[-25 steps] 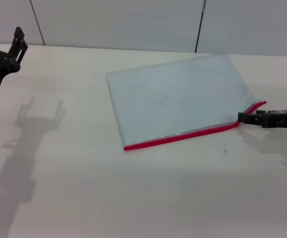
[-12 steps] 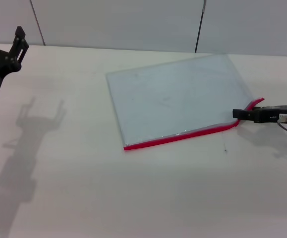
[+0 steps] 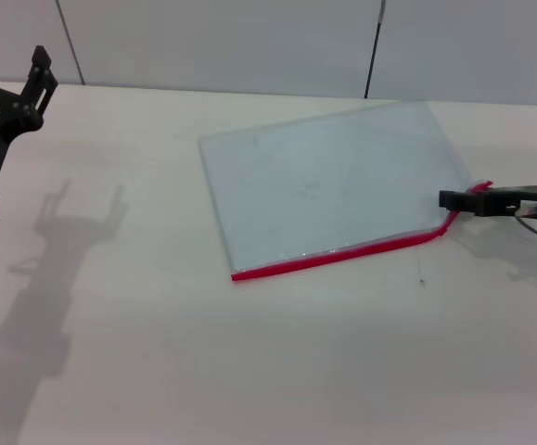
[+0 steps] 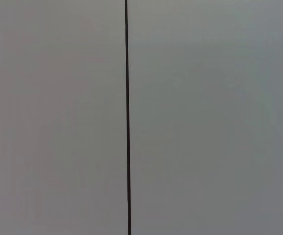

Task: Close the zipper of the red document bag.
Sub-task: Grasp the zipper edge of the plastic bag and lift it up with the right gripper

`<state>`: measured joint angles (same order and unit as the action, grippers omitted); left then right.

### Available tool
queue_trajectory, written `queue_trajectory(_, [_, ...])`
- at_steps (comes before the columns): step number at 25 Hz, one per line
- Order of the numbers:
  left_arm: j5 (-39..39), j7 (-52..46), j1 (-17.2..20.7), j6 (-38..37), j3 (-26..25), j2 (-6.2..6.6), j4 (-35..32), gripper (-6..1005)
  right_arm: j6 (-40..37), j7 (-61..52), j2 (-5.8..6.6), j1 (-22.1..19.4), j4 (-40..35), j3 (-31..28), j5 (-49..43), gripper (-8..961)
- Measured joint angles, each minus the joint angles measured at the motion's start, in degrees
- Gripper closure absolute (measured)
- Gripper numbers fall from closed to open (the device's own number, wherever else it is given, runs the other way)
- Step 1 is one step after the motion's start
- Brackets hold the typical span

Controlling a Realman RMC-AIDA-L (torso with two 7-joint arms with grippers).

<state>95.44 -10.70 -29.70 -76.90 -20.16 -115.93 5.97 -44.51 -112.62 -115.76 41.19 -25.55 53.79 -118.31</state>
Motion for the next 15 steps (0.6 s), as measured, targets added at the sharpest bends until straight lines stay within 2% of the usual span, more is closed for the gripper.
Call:
queue_trajectory(13, [0.0, -0.2, -0.28, 0.18, -0.1, -0.09, 0.0, 223, 5.7, 0.0, -0.2, 2.86, 4.3, 0.0, 0.09, 275])
queue_trajectory(15, [0.0, -0.2, -0.28, 0.18, -0.07, -0.09, 0.0, 223, 6.1, 0.0, -0.2, 3.07, 4.59, 0.0, 0.1, 310])
